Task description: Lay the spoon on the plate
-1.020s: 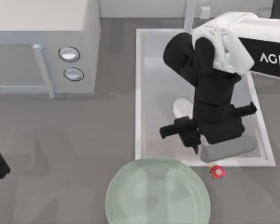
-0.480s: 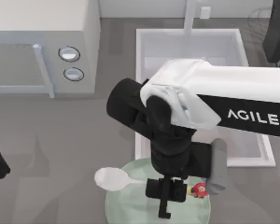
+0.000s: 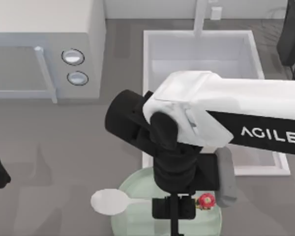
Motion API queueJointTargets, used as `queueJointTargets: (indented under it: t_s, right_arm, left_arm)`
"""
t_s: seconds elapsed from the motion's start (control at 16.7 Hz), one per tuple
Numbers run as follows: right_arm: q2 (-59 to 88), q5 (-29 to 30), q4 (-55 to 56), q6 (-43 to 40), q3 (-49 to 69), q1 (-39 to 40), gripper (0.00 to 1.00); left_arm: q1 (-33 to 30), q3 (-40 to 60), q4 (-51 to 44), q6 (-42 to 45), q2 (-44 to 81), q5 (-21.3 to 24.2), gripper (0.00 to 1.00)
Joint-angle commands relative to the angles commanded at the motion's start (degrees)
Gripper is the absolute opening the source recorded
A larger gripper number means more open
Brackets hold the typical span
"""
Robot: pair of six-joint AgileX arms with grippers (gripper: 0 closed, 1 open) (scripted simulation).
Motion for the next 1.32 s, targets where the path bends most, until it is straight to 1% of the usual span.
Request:
queueJointTargets:
  t_s: [0.24, 0.9, 1.32]
  right_arm:
    - [-0.10, 0.18, -0.44, 0.25, 0.07, -0.56, 0.00]
    - [-5.90, 3.43, -3.86, 2.14, -1.82, -4.40, 0.00]
    - [-5.78, 2.87, -0.87, 1.67, -2.52, -4.20, 0.00]
  left_arm:
    - [0.00, 0.00, 0.00, 0.00, 0.00, 0.00, 1.00]
    - [0.00, 0.00, 0.00, 0.00, 0.00, 0.00, 1.00]
    - [0.00, 0.00, 0.00, 0.00, 0.00, 0.00, 1.00]
